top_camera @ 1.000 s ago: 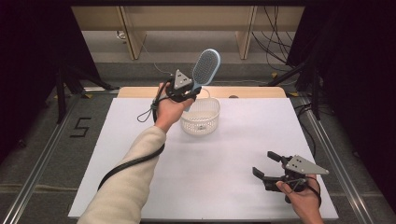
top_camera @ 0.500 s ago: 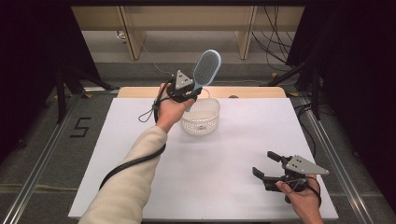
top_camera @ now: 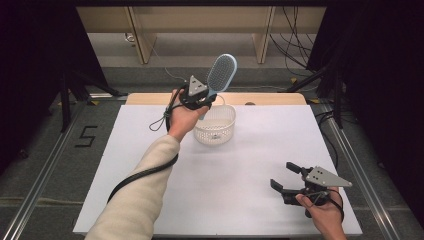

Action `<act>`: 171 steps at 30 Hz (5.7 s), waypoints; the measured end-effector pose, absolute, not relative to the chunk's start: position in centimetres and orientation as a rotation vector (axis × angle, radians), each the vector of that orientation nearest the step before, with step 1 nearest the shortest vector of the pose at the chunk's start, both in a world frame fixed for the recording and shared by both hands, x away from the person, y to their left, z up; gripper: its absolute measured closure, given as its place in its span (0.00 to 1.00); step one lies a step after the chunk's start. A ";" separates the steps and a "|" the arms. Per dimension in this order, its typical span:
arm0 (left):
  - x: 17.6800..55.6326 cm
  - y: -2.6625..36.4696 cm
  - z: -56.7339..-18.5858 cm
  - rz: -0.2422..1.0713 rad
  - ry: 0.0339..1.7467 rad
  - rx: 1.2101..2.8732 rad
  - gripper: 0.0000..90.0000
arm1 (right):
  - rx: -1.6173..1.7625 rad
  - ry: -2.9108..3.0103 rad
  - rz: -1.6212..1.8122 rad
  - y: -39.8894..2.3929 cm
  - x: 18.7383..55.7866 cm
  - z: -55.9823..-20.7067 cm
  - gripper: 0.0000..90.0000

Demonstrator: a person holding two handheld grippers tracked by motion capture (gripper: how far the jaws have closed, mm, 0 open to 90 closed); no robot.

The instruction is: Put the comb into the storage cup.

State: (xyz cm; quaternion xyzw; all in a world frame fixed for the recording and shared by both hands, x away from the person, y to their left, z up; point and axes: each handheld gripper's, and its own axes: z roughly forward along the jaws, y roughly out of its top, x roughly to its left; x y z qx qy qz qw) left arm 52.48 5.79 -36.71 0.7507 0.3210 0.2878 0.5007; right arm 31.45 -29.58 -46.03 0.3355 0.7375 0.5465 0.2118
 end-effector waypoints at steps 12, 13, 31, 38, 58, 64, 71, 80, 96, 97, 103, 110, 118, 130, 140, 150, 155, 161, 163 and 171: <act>52.6 5.7 -37.1 0.692 0.780 1.815 0.77 | 0.930 2.046 1.521 -29.6 31.5 -46.0 0.17; 52.6 5.6 -37.1 0.691 0.778 1.815 0.77 | 0.930 2.047 1.521 -29.6 31.5 -46.0 0.17; 52.8 5.4 -37.2 0.690 0.780 1.816 0.77 | 0.930 2.045 1.523 -29.6 31.5 -46.0 0.17; 52.8 5.4 -37.2 0.689 0.777 1.819 0.77 | 0.928 2.048 1.521 -29.6 31.5 -46.0 0.17; 52.8 4.9 -37.6 0.684 0.771 1.819 0.77 | 0.926 2.049 1.520 -29.6 31.5 -46.0 0.17; 52.8 4.9 -37.6 0.682 0.771 1.817 0.77 | 0.925 2.044 1.525 -29.6 31.5 -46.0 0.17; 52.8 4.8 -37.6 0.683 0.770 1.816 0.77 | 0.924 2.048 1.521 -29.6 31.5 -46.0 0.17; 52.9 4.6 -37.7 0.682 0.769 1.820 0.77 | 0.923 2.046 1.523 -29.6 31.5 -46.0 0.17; 52.9 4.5 -37.9 0.678 0.774 1.820 0.77 | 0.925 2.051 1.519 -29.6 31.4 -46.0 0.17; 52.9 4.5 -37.9 0.679 0.774 1.819 0.77 | 0.924 2.052 1.518 -29.6 31.4 -46.0 0.17; 52.9 4.4 -38.0 0.678 0.770 1.824 0.77 | 0.924 2.050 1.520 -29.6 31.4 -46.0 0.17; 53.0 4.2 -38.2 0.675 0.772 1.824 0.77 | 0.926 2.049 1.523 -29.6 31.4 -46.0 0.17; 52.9 4.1 -38.4 0.674 0.771 1.823 0.77 | 0.923 2.050 1.521 -29.6 31.4 -46.0 0.17; 53.0 3.9 -38.7 0.665 0.770 1.828 0.77 | 0.925 2.051 1.523 -29.6 31.5 -46.0 0.17; 53.0 3.6 -38.9 0.663 0.763 1.834 0.77 | 0.926 2.051 1.523 -29.6 31.5 -46.0 0.17; 53.0 3.3 -39.2 0.658 0.764 1.841 0.77 | 0.928 2.053 1.524 -29.6 31.4 -46.0 0.17; 53.0 3.2 -39.3 0.653 0.765 1.843 0.77 | 0.926 2.053 1.524 -29.6 31.5 -46.0 0.17; 53.1 3.2 -39.6 0.654 0.767 1.849 0.77 | 0.927 2.053 1.523 -29.6 31.5 -46.0 0.17; 53.1 3.1 -39.6 0.654 0.767 1.849 0.77 | 0.926 2.053 1.523 -29.6 31.5 -46.0 0.17; 53.1 3.1 -40.0 0.650 0.772 1.857 0.77 | 0.927 2.049 1.525 -29.6 31.5 -46.0 0.17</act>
